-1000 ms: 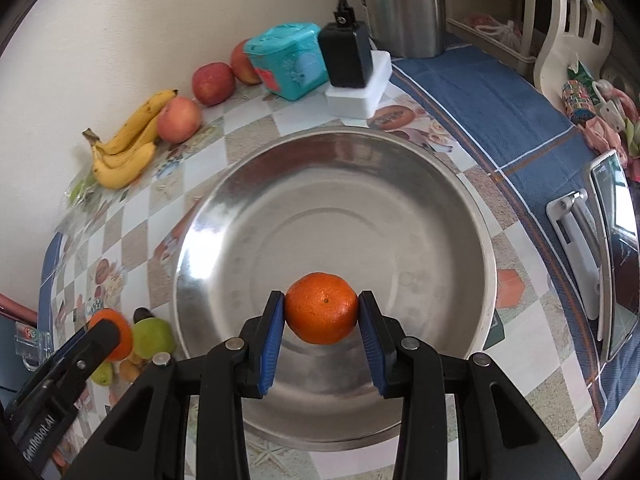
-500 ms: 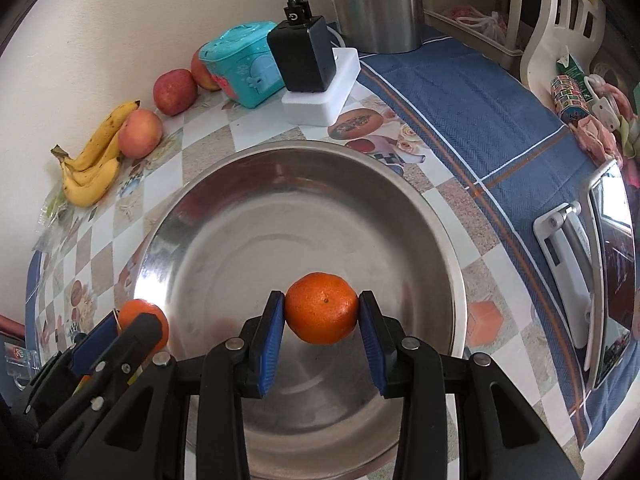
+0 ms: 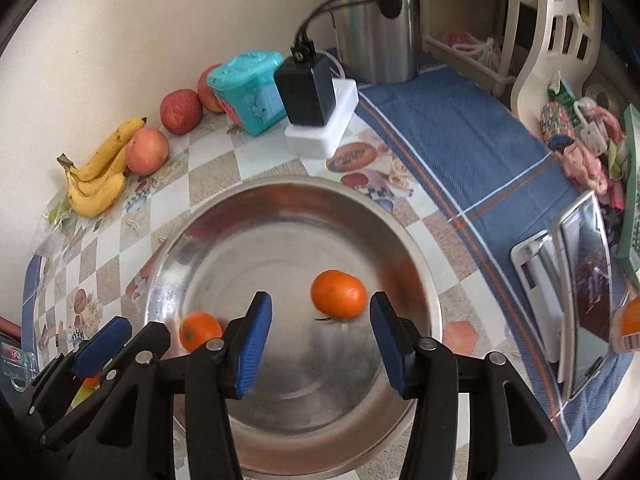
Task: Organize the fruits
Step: 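Withdraw both open grippers from the plate back over the fruit cluster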
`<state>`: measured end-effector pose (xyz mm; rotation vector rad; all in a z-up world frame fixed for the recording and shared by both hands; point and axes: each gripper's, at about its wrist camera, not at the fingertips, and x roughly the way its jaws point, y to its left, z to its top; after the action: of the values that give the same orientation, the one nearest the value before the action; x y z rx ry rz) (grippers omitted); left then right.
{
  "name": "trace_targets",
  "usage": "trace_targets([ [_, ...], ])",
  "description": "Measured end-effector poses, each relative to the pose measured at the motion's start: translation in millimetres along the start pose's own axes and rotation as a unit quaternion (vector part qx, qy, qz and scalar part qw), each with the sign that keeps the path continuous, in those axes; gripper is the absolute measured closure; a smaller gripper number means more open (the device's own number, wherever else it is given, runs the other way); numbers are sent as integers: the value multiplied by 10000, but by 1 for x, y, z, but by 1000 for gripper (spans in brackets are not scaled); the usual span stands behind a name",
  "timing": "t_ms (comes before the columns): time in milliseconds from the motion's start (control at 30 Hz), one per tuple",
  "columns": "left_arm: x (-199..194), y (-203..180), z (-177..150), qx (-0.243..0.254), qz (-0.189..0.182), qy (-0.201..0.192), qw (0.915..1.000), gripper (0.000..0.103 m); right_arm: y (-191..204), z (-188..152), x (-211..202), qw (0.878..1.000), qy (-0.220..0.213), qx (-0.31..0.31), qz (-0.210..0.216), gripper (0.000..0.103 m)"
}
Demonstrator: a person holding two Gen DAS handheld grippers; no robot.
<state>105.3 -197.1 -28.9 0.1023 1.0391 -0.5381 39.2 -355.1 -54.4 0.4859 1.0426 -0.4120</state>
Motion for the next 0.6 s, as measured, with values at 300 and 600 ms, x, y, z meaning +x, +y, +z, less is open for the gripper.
trace_targets([
  [300, -17, 49, 1, -887, 399, 106, 9952, 36, 8, 1, -27, 9997, -190, -136, 37, 50],
  [600, -31, 92, -9, -1550, 1258, 248, 9796, 16, 17, -2, -40, 9991, -309, -299, 67, 35],
])
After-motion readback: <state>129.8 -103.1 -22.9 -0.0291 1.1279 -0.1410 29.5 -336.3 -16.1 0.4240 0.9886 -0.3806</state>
